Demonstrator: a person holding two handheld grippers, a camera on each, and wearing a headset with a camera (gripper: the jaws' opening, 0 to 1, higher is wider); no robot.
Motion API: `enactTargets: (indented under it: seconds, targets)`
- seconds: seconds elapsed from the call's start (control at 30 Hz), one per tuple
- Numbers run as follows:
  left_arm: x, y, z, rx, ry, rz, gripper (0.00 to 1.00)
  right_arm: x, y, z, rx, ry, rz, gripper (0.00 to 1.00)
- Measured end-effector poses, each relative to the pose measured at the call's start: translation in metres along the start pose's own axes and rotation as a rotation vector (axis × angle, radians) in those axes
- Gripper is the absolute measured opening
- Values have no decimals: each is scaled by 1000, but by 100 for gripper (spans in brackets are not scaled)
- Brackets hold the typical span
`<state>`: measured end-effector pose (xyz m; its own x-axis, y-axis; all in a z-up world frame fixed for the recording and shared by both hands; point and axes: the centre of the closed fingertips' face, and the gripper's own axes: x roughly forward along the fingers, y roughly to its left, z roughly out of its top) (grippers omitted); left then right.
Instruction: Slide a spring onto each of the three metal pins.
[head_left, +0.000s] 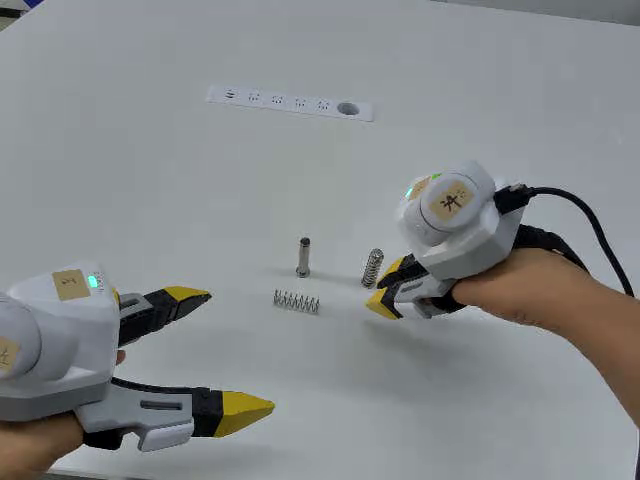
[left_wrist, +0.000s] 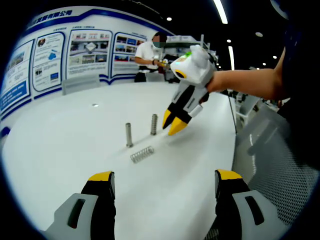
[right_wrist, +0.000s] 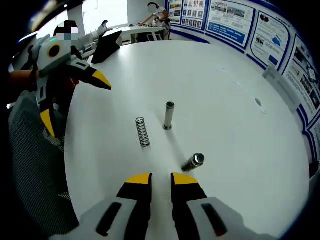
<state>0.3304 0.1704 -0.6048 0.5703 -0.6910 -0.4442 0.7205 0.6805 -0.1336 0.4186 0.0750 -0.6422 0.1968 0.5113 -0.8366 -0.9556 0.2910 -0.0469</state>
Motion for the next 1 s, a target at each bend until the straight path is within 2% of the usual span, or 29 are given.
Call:
enactTargets:
  seconds: [0.1, 0.43, 0.7, 1.0]
  targets:
    - [0, 0, 0, 0, -1, 1, 83, 4, 7, 4, -17, 1, 16, 16]
    - [-1, 1, 0, -1, -1, 4, 83, 11, 16, 18, -50, -12, 42, 16]
    - [-1, 0, 0, -1, 1, 4, 83, 19, 22, 30, -80, -20, 62, 16]
    - [-2, 0, -1, -1, 5, 4, 83, 31, 24, 35, -109, -13, 82, 16]
